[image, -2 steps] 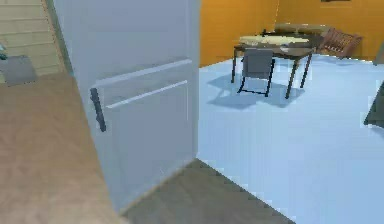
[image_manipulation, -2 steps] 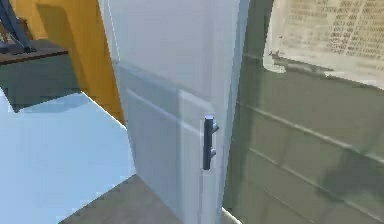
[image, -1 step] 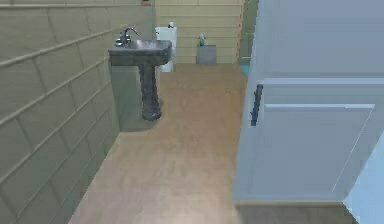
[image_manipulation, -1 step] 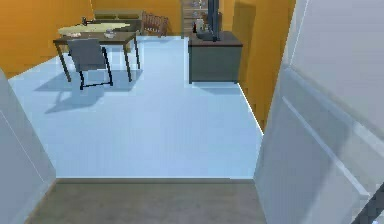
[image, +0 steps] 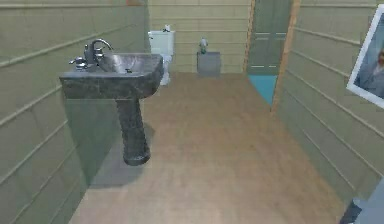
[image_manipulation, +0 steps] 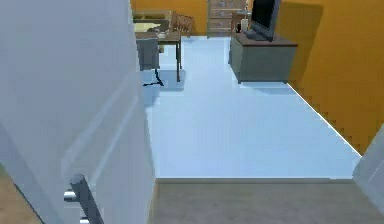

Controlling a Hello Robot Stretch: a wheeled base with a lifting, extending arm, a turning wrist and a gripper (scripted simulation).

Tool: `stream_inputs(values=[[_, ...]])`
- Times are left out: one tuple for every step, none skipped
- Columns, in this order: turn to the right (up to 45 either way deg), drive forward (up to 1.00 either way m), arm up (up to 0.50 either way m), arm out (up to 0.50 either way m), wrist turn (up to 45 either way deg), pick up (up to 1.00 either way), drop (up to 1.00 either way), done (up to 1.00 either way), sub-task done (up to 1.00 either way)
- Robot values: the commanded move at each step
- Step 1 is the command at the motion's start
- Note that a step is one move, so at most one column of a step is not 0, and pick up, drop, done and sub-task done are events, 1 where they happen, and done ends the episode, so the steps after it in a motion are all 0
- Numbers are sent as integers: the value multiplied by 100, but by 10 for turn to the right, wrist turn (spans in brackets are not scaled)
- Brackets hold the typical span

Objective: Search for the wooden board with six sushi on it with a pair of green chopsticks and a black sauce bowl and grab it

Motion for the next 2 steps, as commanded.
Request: stream_inputs(values=[[0,45,0,0,0,0,0,0,0],[90,0,0,0,0,0,0,0,0]])
